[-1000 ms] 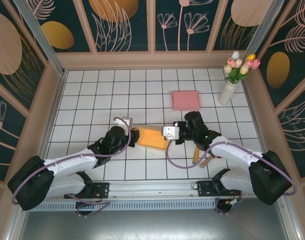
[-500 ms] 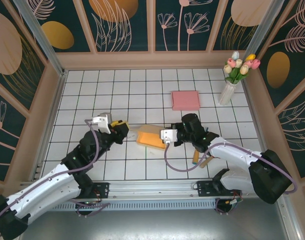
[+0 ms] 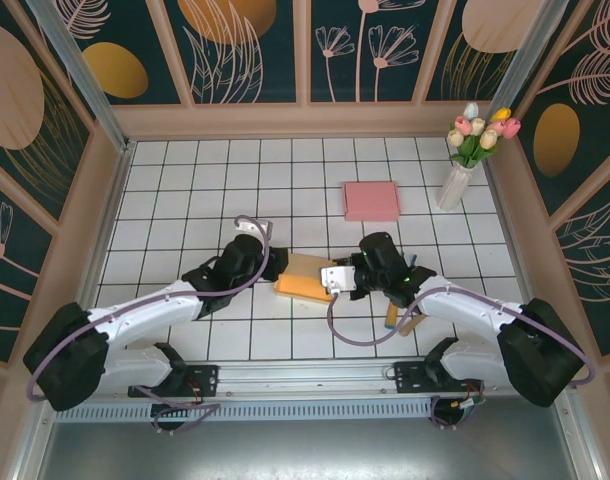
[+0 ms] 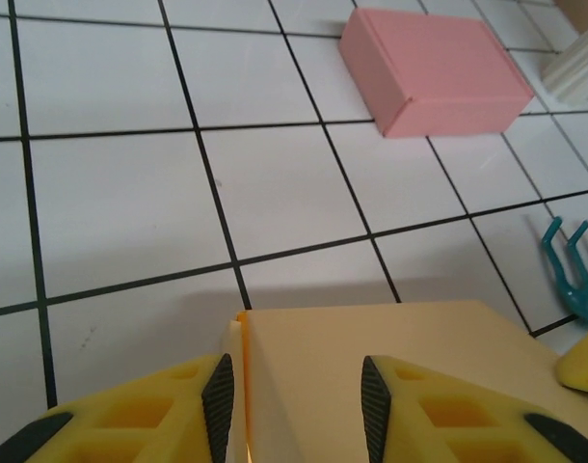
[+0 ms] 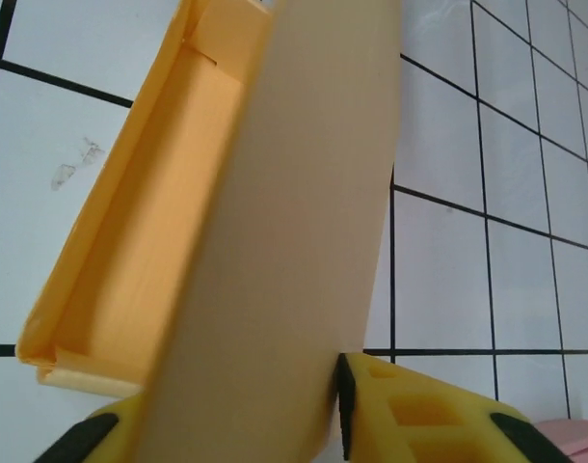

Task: Fold the paper box

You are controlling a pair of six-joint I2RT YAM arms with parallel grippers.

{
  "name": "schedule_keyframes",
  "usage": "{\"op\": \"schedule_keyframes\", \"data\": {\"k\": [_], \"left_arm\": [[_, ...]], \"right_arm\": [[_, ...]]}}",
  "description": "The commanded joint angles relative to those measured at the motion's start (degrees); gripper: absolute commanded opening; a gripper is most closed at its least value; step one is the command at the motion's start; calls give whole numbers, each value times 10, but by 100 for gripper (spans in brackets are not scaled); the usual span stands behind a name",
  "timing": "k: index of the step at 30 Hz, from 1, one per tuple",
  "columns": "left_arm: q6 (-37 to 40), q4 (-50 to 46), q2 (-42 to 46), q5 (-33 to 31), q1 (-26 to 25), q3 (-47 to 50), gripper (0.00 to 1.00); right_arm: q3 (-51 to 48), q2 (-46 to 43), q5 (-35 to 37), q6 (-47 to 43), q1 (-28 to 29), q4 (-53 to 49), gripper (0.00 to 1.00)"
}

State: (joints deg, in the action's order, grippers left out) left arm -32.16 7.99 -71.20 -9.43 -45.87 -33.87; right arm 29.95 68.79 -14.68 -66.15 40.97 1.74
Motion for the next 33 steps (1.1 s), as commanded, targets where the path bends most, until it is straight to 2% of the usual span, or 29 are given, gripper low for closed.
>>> {"op": "schedule_keyframes", "data": {"k": [1,7,11,12,15,19,21,23,27,30,32,33], "left_arm": [[0,56,-18,10,-2,8,42],[-12,95,-22,8,-2,48,41],[-16,111,-25,9,-2,62,41],[-17,115,-25,9,-4,67,41],[-19,127,-24,7,-4,81,41],[-20,135,-23,5,-5,95,41],[-22,141,-19,5,-5,103,41],[-23,149,-11,4,-5,113,40],[-27,161,7,5,-5,129,41],[-28,162,15,7,-5,135,40],[-31,162,20,7,-5,141,40],[-31,161,23,6,-5,142,40]], "right_arm": [[4,6,-16,1,3,-41,36],[22,-21,-34,7,6,-96,53],[42,-55,-56,15,5,-151,56],[47,-67,-59,18,5,-165,60],[55,-105,-61,33,4,-192,61],[63,-160,-61,91,0,-212,63],[80,-179,-65,159,1,-212,63],[98,-196,-58,278,1,-189,62],[121,-207,-28,458,6,-164,52],[117,-199,66,622,17,-129,38],[112,-182,169,745,25,-119,36],[107,-173,198,788,25,-118,36]]}}
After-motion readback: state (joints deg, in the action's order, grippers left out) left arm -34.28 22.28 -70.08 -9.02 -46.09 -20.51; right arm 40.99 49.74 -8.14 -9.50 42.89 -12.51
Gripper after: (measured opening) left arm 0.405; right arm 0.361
